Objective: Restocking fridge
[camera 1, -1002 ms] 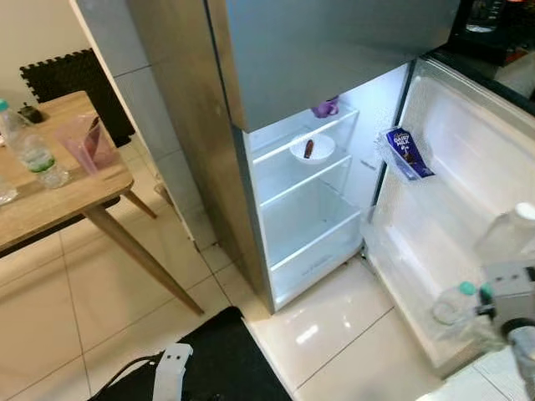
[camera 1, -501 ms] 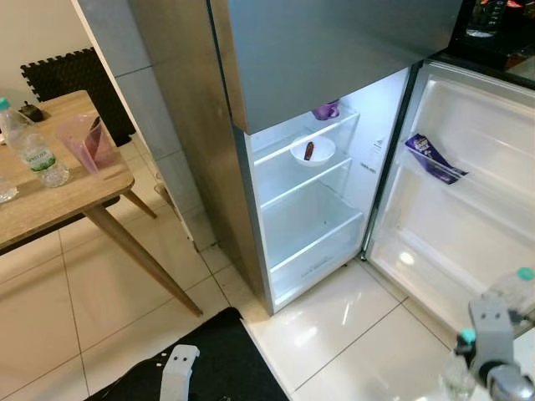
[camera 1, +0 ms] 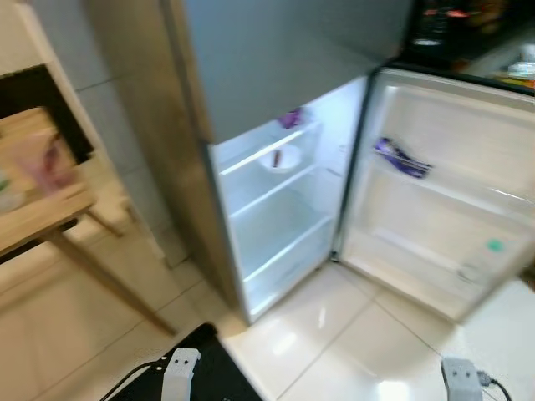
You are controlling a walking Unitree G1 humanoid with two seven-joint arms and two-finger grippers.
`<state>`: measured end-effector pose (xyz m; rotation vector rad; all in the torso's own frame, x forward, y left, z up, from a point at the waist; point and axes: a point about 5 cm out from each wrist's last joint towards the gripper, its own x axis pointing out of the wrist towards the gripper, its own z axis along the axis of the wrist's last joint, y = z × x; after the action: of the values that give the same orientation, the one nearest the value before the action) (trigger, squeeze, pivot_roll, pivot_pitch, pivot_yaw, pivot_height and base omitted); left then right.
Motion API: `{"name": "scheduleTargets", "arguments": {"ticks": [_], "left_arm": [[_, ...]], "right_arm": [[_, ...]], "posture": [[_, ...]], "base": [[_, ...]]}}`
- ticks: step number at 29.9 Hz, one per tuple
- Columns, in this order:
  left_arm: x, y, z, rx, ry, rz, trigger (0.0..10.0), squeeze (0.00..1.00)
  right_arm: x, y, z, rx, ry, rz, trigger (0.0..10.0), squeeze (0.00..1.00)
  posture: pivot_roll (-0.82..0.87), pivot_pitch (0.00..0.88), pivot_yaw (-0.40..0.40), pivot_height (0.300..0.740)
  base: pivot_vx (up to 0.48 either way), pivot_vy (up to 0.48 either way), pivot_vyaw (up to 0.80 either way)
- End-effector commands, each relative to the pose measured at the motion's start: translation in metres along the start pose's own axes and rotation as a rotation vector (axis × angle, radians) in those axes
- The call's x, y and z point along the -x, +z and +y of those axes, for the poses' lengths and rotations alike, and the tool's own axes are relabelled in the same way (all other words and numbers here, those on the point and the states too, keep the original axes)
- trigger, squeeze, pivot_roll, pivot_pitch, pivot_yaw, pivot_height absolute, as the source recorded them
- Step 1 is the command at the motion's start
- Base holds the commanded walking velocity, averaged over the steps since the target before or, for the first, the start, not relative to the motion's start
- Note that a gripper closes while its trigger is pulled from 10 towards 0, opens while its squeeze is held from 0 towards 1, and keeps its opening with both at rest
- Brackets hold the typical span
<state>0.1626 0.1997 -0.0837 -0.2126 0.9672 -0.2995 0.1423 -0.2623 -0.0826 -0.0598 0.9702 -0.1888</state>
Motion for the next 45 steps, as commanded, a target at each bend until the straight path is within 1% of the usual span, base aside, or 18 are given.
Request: {"name": "scheduleTargets", "arguments": {"ticks": [1,5,12,19,28,45], "left_arm": [[-0.001,-0.007,-0.003,0.001,0.01,0.027,10.0,0.0],[-0.002,-0.007,-0.005,0.005,0.024,0.03,10.0,0.0],[-0.002,-0.008,-0.003,0.0,0.051,0.036,10.0,0.0],[-0.004,-0.009,-0.005,-0.013,0.057,0.041,10.0,0.0],[-0.006,-0.007,-0.009,-0.031,0.055,0.041,10.0,0.0],[-0.007,-0.012,-0.012,-0.043,0.056,0.056,10.0,0.0]], "right_arm": [[0.0,-0.007,0.008,0.008,0.02,0.033,10.0,0.0],[0.003,-0.02,0.012,0.01,0.028,0.076,10.0,0.0],[0.005,-0.028,0.015,0.02,0.035,0.108,10.0,0.0],[0.004,-0.028,0.018,0.03,0.047,0.113,10.0,0.0],[0.003,-0.023,0.02,0.029,0.05,0.104,10.0,0.0],[0.003,-0.025,0.022,0.019,0.048,0.114,10.0,0.0]], "posture": [[-0.04,0.046,0.028,0.74],[-0.04,0.031,0.027,0.74],[-0.03,0.013,0.027,0.74],[-0.04,0.001,0.03,0.74],[-0.04,0.0,0.031,0.74],[-0.04,0.0,0.031,0.74]], "base": [[0.0,0.0,-0.8],[0.0,0.0,-0.8],[0.0,0.0,-0.8],[0.0,0.0,-0.11],[0.0,0.0,-0.8],[0.0,0.0,-0.8]]}}
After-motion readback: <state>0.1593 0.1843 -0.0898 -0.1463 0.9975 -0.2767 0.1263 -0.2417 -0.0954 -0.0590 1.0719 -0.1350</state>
